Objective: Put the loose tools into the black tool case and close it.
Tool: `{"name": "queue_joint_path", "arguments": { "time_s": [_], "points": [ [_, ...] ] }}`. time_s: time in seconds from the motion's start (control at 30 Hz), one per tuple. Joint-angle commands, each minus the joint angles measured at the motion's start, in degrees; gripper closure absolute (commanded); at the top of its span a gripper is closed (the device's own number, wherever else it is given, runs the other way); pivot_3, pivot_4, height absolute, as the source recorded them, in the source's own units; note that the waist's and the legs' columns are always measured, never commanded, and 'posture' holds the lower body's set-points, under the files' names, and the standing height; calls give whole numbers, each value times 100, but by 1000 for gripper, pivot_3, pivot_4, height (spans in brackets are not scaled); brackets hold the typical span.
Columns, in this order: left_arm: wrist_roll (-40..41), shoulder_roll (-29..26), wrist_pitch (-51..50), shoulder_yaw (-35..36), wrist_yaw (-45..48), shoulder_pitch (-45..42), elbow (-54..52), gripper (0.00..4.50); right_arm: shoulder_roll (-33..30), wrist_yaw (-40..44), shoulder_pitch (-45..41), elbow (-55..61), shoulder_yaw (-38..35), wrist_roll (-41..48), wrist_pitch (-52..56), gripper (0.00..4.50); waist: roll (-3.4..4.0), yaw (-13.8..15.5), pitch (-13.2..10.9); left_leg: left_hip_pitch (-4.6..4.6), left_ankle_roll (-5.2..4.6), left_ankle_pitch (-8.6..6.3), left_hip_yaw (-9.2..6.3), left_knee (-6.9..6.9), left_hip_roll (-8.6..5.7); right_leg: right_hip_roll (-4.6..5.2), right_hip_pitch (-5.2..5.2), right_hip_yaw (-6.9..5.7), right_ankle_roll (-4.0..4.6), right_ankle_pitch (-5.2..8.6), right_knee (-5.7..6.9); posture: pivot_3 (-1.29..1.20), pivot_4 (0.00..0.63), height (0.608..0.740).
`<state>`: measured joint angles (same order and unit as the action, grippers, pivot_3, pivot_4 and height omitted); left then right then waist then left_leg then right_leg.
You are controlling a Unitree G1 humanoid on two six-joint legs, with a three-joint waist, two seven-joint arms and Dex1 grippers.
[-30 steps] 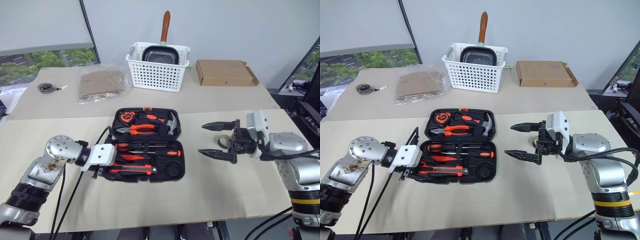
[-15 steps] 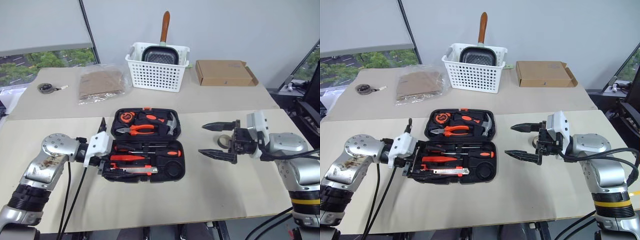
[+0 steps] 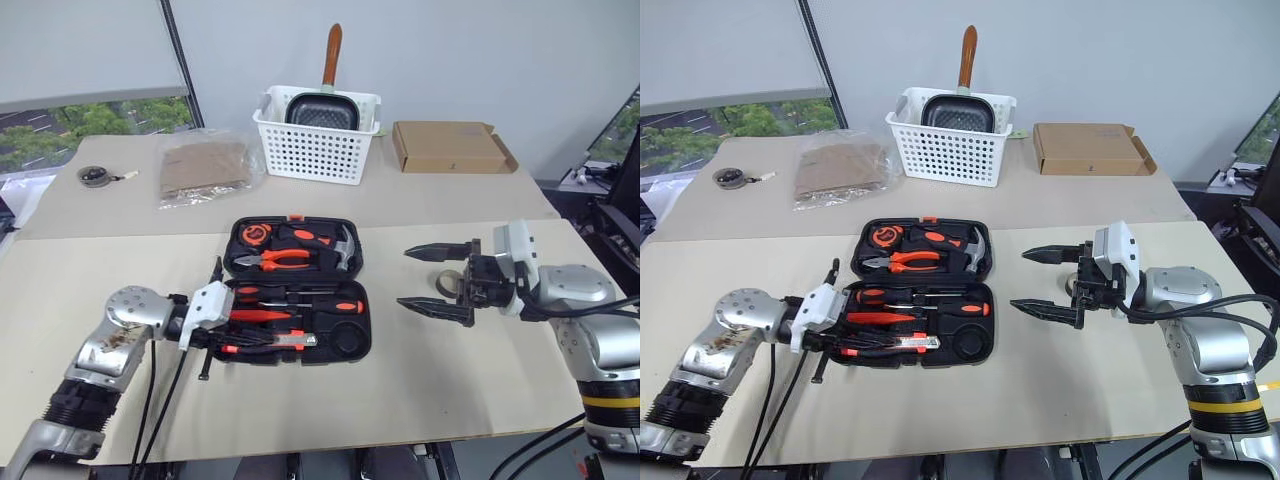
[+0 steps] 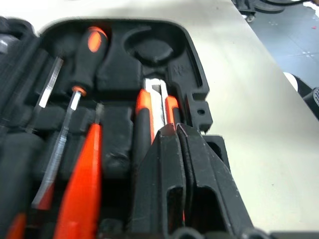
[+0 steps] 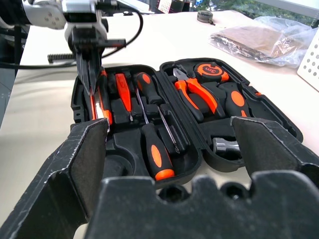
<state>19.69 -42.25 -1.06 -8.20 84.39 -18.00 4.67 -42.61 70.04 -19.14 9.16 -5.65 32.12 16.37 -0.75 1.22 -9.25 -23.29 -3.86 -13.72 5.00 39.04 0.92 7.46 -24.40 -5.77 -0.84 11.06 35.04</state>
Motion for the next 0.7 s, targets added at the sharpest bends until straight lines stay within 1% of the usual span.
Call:
{"name": "queue_joint_path", "arguments": {
  "time_s": [0.03,0.13,0.27,0.37,0.7],
  "points": [
    [-271,182,200,-274,-14,-101,159,4417,-142,22,-75,139,-191,32,-91,0,15,23,9,2,0,0,0,0,0,0,2,0,0,0,0,0,150,700],
    [-411,390,200,-430,-100,-150,260,4417,-176,19,-72,133,-199,43,-92,0,33,78,20,4,-2,-1,0,1,-1,6,5,2,-1,-1,0,0,150,700],
    [-489,608,16,-519,-192,-239,349,4417,-205,14,-50,161,-205,61,-73,0,37,135,22,2,-6,-3,0,11,-2,6,8,1,-8,-4,-1,0,150,700],
    [-767,571,134,-708,-110,-287,478,4417,-219,6,-48,178,-209,66,-60,0,37,138,23,-1,-13,-6,0,16,-5,7,10,3,-12,-6,-4,0,150,700],
    [-831,630,56,-747,-157,-461,666,4417,-285,-14,22,228,-243,79,-58,0,42,132,26,3,-15,-7,0,16,-5,7,12,3,-12,-6,-2,0,150,700]
  ]
}}
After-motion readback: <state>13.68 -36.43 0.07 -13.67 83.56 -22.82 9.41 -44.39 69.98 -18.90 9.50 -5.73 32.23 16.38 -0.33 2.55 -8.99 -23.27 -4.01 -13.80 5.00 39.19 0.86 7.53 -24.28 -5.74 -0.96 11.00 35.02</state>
